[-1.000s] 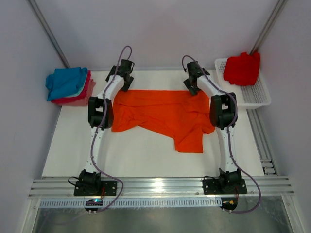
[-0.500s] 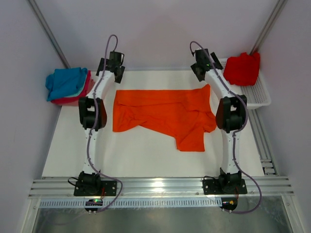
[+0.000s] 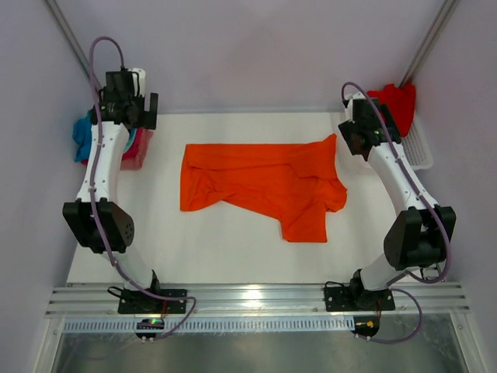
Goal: Fold and stack the t-shirts
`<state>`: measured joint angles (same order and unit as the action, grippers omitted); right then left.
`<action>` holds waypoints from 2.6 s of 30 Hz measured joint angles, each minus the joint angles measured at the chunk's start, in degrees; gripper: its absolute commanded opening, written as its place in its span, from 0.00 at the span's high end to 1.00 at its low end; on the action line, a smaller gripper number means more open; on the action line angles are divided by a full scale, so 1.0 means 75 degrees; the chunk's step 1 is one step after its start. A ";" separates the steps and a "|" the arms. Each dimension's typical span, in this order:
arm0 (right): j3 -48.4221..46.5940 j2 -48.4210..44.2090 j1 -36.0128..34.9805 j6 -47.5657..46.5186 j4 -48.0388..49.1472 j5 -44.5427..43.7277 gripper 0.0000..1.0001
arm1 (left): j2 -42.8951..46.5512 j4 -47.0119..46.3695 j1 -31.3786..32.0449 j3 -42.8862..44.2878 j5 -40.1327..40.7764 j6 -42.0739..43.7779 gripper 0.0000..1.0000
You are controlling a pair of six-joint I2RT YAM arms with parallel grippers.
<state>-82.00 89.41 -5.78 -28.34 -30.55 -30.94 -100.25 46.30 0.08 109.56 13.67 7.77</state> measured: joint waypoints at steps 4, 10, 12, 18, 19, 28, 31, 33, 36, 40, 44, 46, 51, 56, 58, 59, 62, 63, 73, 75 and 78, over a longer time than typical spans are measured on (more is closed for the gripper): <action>-0.0061 0.0082 0.0507 0.0656 -0.0239 -0.0111 0.01 | -0.0291 0.0259 -0.0449 -0.0350 -0.0315 -0.0291 0.01; -0.0589 0.0079 0.0618 0.1201 -0.0210 -0.0099 0.01 | -0.0694 0.0530 -0.0726 -0.0428 -0.0877 -0.0443 0.01; -0.0417 -0.0003 0.0615 0.1256 -0.0087 0.0224 0.01 | -0.0699 0.0647 -0.0775 -0.0425 -0.1113 -0.0446 0.01; 0.1679 -0.1276 0.0618 0.0950 0.0117 0.1964 0.01 | -0.0699 0.1527 -0.0871 -0.0227 -0.2433 -0.0277 0.01; 0.2037 -0.1617 0.0615 0.0801 0.0026 0.2375 0.01 | -0.0699 0.1737 -0.0874 -0.0187 -0.2786 -0.0149 0.01; 0.3789 -0.4433 0.0562 -0.0624 -0.0688 0.5677 0.01 | 0.0778 0.2294 -0.0866 -0.2226 -0.5179 0.1268 0.01; 0.4060 -0.4529 0.0513 -0.0868 -0.0752 0.6306 0.00 | 0.2037 0.1970 -0.0860 -0.3666 -0.5316 0.1443 0.01; 0.4301 -0.4409 0.0428 -0.0941 -0.0758 0.6543 0.00 | 0.2728 0.1839 -0.0839 -0.4398 -0.5289 0.1556 0.01; 0.4709 -0.4240 0.0259 -0.0956 -0.0734 0.6543 0.01 | 0.3276 0.1751 -0.0752 -0.5068 -0.4980 0.1690 0.01; 0.5120 -0.4057 0.0076 -0.0839 -0.0603 0.6411 0.01 | 0.3483 0.1443 -0.0714 -0.5817 -0.4380 0.1804 0.01; 0.5228 -0.3550 -0.0082 -0.0667 -0.0405 0.5794 0.01 | 0.3346 0.1137 -0.0714 -0.6274 -0.3806 0.1795 0.01; 0.5228 -0.3308 -0.0087 -0.0586 -0.0286 0.5549 0.01 | 0.3203 0.0866 -0.0714 -0.6385 -0.3681 0.1658 0.01; 0.5237 -0.2984 -0.0262 -0.0420 -0.0058 0.5222 0.01 | 0.2882 0.0248 -0.0714 -0.6601 -0.3832 0.1384 0.01; 0.5310 -0.2600 -0.0557 -0.0399 0.0052 0.5094 0.01 | 0.2900 -0.0370 -0.0641 -0.7018 -0.4406 0.1431 0.01; 0.5391 -0.2512 -0.0627 -0.0405 0.0050 0.5080 0.01 | 0.2940 -0.0560 -0.0525 -0.7265 -0.4587 0.1472 0.01; 0.5435 -0.2495 -0.0641 -0.0408 0.0041 0.5080 0.01 | 0.2970 -0.0621 -0.0434 -0.7367 -0.4631 0.1513 0.01; 0.5517 -0.2468 -0.0670 -0.0440 0.0012 0.5091 0.01 | 0.3031 -0.0796 -0.0003 -0.7557 -0.4552 0.1641 0.01; 0.5523 -0.2457 -0.0673 -0.0452 0.0000 0.5097 0.01 | 0.3031 -0.0860 0.0192 -0.7583 -0.4500 0.1670 0.01; 0.5523 -0.1848 -0.0938 -0.0609 -0.0055 0.5129 0.01 | 0.2043 -0.1489 0.1271 -0.7580 -0.3590 0.1830 0.01; 0.5523 -0.1766 -0.0959 -0.0609 -0.0061 0.5135 0.00 | 0.1763 -0.1574 0.1279 -0.7551 -0.3430 0.1816 0.01; 0.5523 -0.1652 -0.0965 -0.0606 -0.0064 0.5135 0.00 | 0.1454 -0.1737 0.1276 -0.7466 -0.3200 0.1769 0.01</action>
<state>-40.58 77.01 -13.02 -32.88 -31.03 7.57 -89.34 33.28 9.65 53.56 -10.33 21.04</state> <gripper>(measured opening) 0.994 0.991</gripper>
